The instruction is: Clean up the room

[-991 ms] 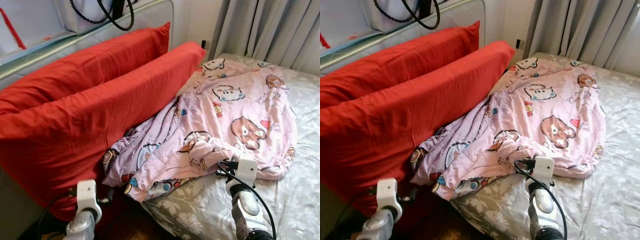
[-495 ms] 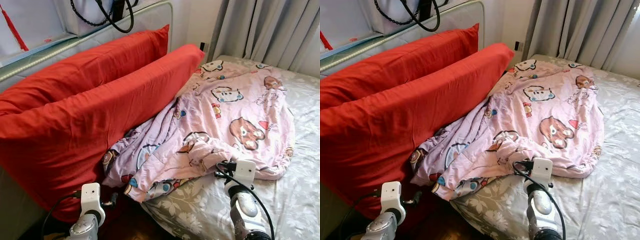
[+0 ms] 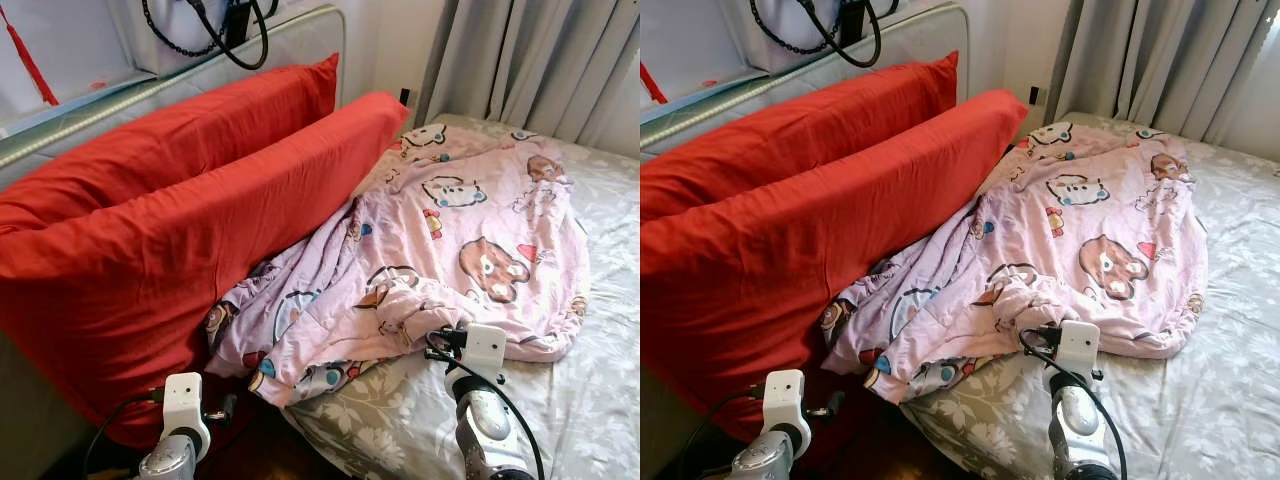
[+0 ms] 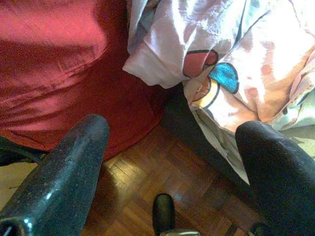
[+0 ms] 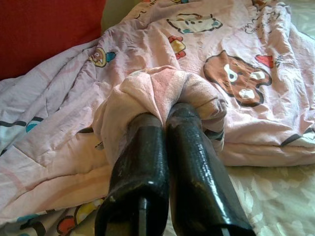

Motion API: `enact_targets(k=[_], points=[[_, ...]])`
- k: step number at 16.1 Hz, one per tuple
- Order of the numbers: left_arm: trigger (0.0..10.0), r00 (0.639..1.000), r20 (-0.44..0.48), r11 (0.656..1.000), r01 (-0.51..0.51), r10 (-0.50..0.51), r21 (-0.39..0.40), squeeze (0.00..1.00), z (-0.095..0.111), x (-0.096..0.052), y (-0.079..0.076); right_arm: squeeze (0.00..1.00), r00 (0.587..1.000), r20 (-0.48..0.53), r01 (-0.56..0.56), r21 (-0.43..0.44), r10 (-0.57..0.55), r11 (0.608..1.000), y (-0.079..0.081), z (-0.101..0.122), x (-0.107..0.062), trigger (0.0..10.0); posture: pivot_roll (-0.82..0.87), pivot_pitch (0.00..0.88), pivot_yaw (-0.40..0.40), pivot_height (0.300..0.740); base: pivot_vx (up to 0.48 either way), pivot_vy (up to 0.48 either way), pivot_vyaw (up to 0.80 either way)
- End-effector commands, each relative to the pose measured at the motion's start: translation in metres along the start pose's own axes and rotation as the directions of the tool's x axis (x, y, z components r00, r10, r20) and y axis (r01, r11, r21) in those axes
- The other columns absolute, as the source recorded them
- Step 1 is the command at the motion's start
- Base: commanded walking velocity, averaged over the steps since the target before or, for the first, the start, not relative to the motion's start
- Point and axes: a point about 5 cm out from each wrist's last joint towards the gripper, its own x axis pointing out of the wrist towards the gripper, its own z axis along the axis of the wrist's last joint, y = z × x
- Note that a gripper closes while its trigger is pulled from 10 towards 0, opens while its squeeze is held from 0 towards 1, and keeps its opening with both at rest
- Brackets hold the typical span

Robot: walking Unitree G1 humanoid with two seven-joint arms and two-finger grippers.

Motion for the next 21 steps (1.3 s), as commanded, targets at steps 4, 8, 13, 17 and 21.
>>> enact_targets(k=[4, 8, 13, 17, 21], points=[[10.0, 0.999, -0.034, 1.000, -0.003, 0.003, 0.011, 0.00, -0.0087, -0.0029, 0.0022, 0.00, 0.999, 0.045, -0.003, -0.044, 0.005, 0.999, 0.0018, 0.0087, 0.0031, 10.0, 0.06, 0.037, -0.008, 0.740, 0.000, 0.000, 0.00], [10.0, 0.999, -0.040, 1.000, -0.004, 0.005, 0.012, 0.00, -0.0100, -0.0033, 0.0025, 0.00, 0.997, 0.065, 0.034, -0.048, -0.031, 0.998, -0.0034, 0.0102, 0.0019, 10.0, 0.07, 0.045, -0.007, 0.740, 0.000, 0.000, 0.00], [10.0, 0.999, -0.044, 1.000, 0.000, 0.001, 0.015, 0.00, -0.0104, -0.0033, 0.0019, 0.00, 0.997, 0.067, 0.035, -0.044, -0.032, 0.998, -0.0029, 0.0107, 0.0022, 10.0, 0.07, 0.056, -0.008, 0.740, 0.000, 0.000, 0.00], [10.0, 0.999, -0.040, 1.000, 0.000, 0.000, 0.014, 0.00, -0.0091, -0.0027, 0.0014, 0.00, 0.997, 0.066, 0.040, -0.044, -0.037, 0.998, -0.0034, 0.0101, 0.0017, 10.0, 0.07, 0.060, -0.006, 0.740, -0.060, 0.000, 0.00], [10.0, 0.999, -0.038, 1.000, 0.004, -0.003, 0.016, 0.00, -0.0085, -0.0025, 0.0011, 0.00, 0.997, 0.066, 0.044, -0.043, -0.041, 0.998, -0.0041, 0.0100, 0.0015, 10.0, 0.07, 0.064, -0.004, 0.740, -0.263, 0.000, 0.00]])
